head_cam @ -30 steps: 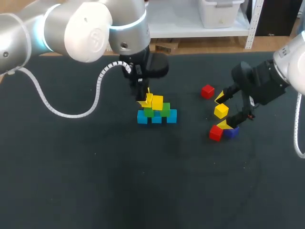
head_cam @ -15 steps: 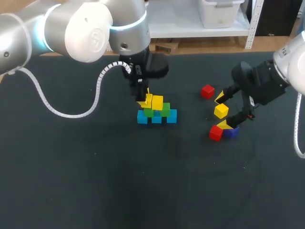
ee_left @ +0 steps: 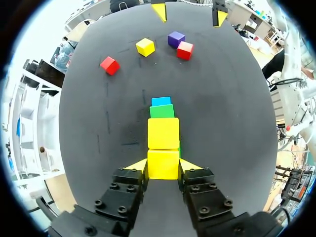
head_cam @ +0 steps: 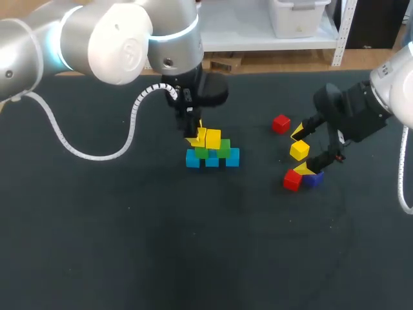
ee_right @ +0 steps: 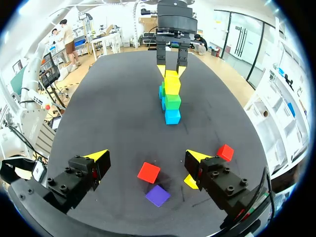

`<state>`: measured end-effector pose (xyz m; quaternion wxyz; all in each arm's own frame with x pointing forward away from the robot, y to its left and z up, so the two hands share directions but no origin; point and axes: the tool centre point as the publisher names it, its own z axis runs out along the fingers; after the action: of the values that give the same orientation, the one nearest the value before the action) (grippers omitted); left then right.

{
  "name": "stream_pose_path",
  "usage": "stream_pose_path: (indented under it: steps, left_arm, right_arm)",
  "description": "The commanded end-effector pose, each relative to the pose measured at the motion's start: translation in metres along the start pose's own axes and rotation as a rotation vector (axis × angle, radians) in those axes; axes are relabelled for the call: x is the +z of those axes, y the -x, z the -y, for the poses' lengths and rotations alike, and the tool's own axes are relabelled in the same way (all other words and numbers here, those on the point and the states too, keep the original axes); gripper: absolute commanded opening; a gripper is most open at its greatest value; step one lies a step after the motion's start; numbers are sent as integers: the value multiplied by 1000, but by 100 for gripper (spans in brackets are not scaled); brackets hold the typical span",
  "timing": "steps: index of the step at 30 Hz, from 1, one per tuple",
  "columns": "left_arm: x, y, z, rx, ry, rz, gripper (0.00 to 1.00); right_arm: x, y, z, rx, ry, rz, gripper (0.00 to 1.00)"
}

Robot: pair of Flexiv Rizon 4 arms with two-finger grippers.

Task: Place the blue cubes, place green cubes on the blue cubes, place the yellow cubes on the green cubes, then place the red cubes on the yellow cubes, and place purple cube on the red cubes.

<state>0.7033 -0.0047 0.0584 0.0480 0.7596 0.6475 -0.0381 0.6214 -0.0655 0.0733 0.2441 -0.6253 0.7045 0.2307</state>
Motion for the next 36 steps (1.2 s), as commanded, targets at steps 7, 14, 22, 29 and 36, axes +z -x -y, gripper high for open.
stream_pose_path:
  steps: [7, 14, 22, 29, 36]
  left_arm:
    - [1, 0, 0, -4, -6, -2, 20]
    - [2, -1, -1, -5, -7, -2, 26]
    - [2, -1, -1, -8, -11, -2, 47]
    - [1, 0, -2, -8, -12, -1, 94]
    - [-10, -6, 0, -11, 3, 2, 85]
  right_arm:
    - [1, -1, 1, -1, 1, 3, 100]
    - [1, -1, 1, -1, 1, 3, 100]
    - [1, -1, 1, -1, 1, 3, 100]
    - [1, -1, 1, -1, 1, 3, 100]
    - [1, -1, 1, -1, 1, 3, 100]
